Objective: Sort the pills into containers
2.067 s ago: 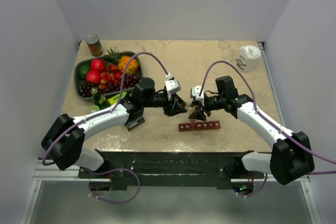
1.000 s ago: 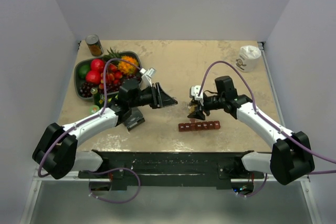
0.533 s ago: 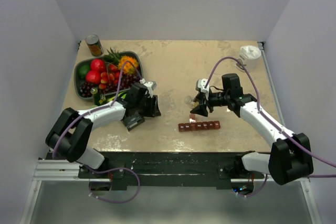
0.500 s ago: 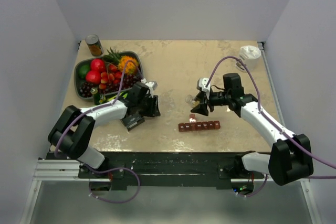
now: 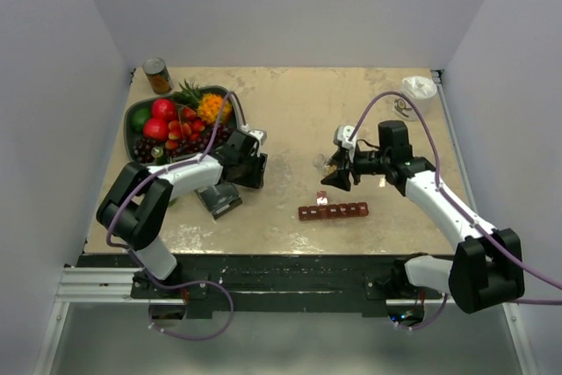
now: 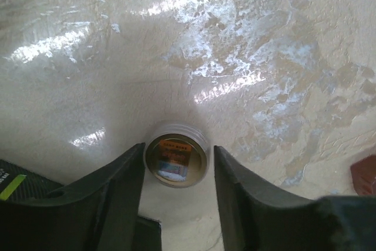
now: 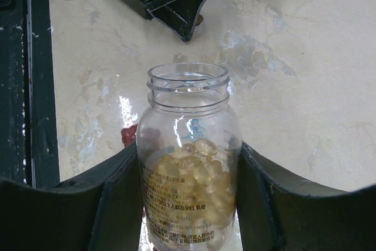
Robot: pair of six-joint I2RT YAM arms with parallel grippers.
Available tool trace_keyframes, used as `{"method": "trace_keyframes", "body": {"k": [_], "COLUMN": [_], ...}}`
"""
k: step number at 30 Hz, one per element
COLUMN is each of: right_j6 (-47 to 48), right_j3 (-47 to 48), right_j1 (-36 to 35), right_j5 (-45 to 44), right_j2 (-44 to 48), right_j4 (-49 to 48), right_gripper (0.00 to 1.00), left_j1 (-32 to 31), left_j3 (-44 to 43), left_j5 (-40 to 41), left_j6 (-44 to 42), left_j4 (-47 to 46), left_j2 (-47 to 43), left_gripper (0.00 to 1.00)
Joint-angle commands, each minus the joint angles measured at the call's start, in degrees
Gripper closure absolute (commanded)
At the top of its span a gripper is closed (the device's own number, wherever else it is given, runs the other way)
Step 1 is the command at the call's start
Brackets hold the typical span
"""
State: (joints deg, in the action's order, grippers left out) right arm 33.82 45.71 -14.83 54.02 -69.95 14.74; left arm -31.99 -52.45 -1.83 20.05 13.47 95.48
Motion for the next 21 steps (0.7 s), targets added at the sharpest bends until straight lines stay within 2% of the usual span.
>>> {"method": "trace_keyframes", "body": {"k": [1,4,10,14,16,18,19,20,21], "right_j6": [-3.1,-3.9,-10.3,-21.1,-25.8,-36.2,-39.9,-47.6,-50.6], "right_j3": [4.4,8.9,21.1,32.0,41.9,49.8,51.6,52.5,52.9], "right_j1": [0.9,1.1,3.4,5.4,7.7,12.2,13.9,15.9,18.9], "right_j5": [2.2,2.2,2.1,-4.3,-7.3,-11.9,-13.7,-15.3,-17.1], "right_j2": [2.2,1.5,0.3,-1.9,-3.9,-6.4,-7.1,-8.1,-8.4], "right_j4": [-2.2,0.4,1.4,-2.6,-5.0,-8.8,-14.0,-17.1,-19.8], "right_gripper": [0.89,0.89,0.89,0.89,0.88,0.88,0.87,0.86,0.86], "left_j1": [0.2,0.2,0.3,0.3,0.2,0.3,0.2,0.2,0.2], "left_j3": [-3.9,-4.7,-5.3,-5.2,-5.3,-5.2,-4.9,-4.8,-4.4], "left_j5": [1.6,1.6,1.6,1.6,1.6,1.6,1.6,3.3,3.7], "left_j6": [-1.7,-1.7,-1.8,-1.3,-1.1,-1.1,-1.1,-1.2,-1.1], "left_j4": [1.6,2.2,3.5,4.2,4.5,4.7,4.6,4.6,4.4], "left_j2": [0.2,-0.8,-4.9,-10.3,-12.6,-16.4,-17.6,-20.1,-21.5], "left_gripper": [0.41,0.3,0.25,0.21,0.18,0.12,0.1,0.02,0.01]}}
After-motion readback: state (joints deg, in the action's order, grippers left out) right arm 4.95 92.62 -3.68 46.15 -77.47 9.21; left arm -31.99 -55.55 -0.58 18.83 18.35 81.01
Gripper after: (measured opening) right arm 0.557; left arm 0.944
